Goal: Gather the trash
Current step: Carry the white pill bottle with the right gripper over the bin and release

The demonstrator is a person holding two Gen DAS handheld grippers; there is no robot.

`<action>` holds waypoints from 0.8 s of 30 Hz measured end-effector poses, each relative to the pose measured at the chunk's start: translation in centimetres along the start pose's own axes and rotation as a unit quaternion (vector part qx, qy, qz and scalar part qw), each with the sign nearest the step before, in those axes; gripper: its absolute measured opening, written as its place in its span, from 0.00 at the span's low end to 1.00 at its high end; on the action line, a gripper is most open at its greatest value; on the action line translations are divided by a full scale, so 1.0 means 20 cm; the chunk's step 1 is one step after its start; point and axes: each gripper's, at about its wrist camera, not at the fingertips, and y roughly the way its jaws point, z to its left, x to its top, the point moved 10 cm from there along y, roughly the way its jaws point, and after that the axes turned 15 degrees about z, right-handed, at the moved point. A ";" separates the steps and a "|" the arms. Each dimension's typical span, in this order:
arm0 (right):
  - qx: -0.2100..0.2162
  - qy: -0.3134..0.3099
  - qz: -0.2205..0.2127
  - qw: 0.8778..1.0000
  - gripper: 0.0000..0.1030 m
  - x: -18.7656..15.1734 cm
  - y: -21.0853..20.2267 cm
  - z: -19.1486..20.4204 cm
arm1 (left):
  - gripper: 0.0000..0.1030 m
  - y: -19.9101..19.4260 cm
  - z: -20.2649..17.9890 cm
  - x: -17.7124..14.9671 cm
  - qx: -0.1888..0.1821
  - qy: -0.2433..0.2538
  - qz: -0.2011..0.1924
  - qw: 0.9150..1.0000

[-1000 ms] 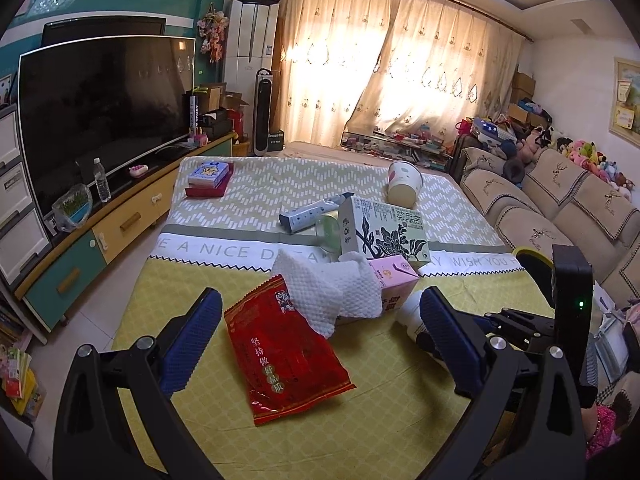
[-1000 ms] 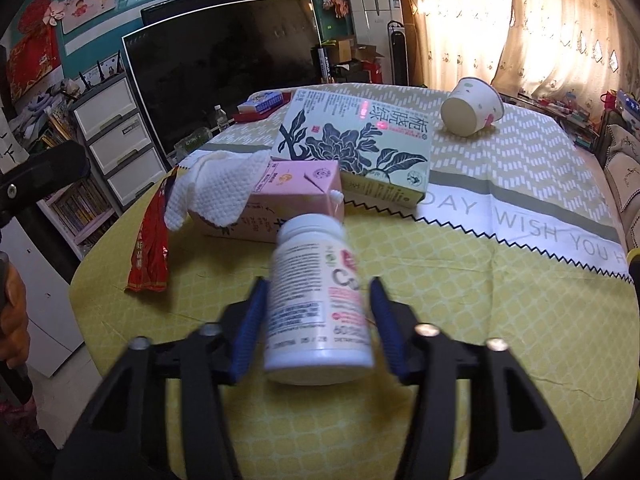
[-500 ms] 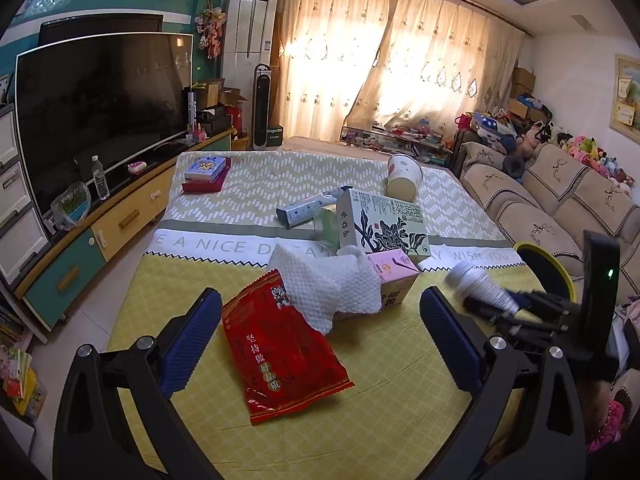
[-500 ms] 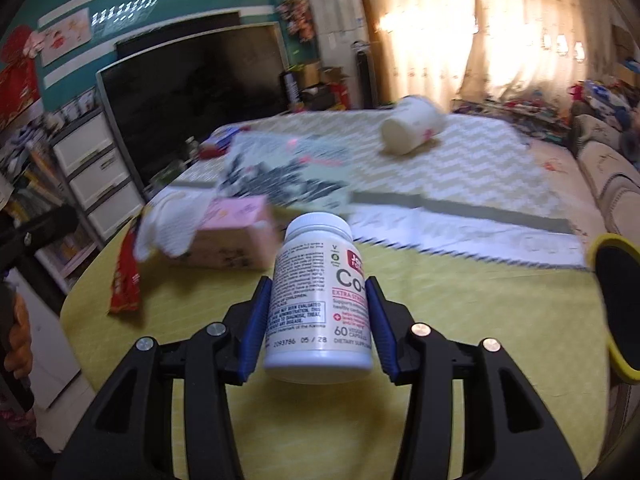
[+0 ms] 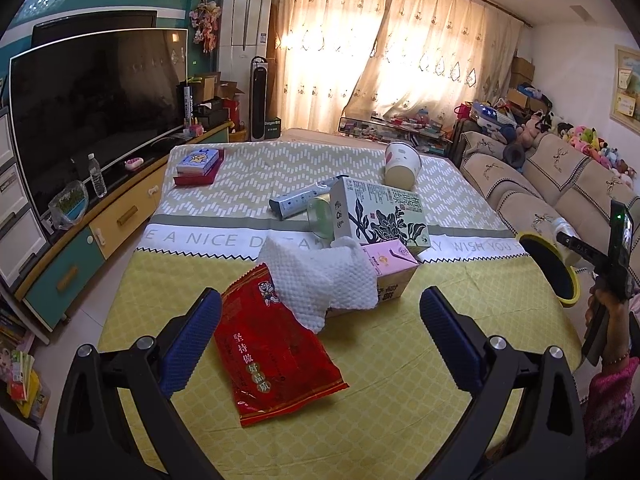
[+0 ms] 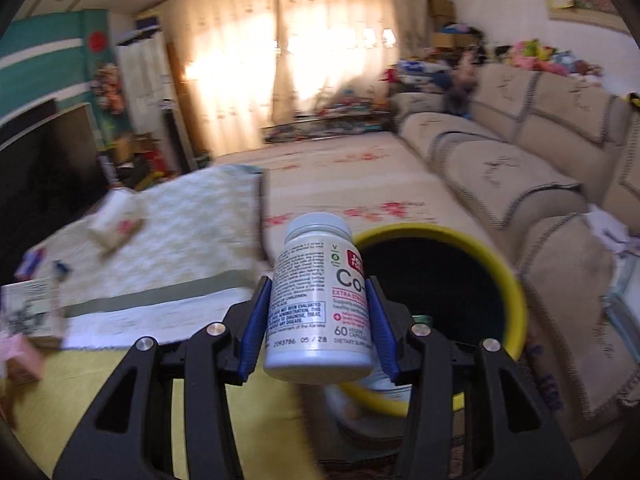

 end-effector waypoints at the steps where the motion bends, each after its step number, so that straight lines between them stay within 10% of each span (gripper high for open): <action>1: -0.011 0.010 0.008 1.000 0.44 0.01 0.03 -0.06 | 0.95 0.00 0.00 0.00 0.000 0.000 0.001 1.000; 13: -0.051 0.056 0.048 0.996 0.56 -0.01 0.26 -0.31 | 0.95 0.04 -0.01 0.00 0.001 0.001 0.008 1.000; 24: 0.065 -0.018 -0.039 0.997 0.60 0.00 -0.12 0.25 | 0.95 0.13 0.01 -0.05 0.008 -0.008 0.029 1.000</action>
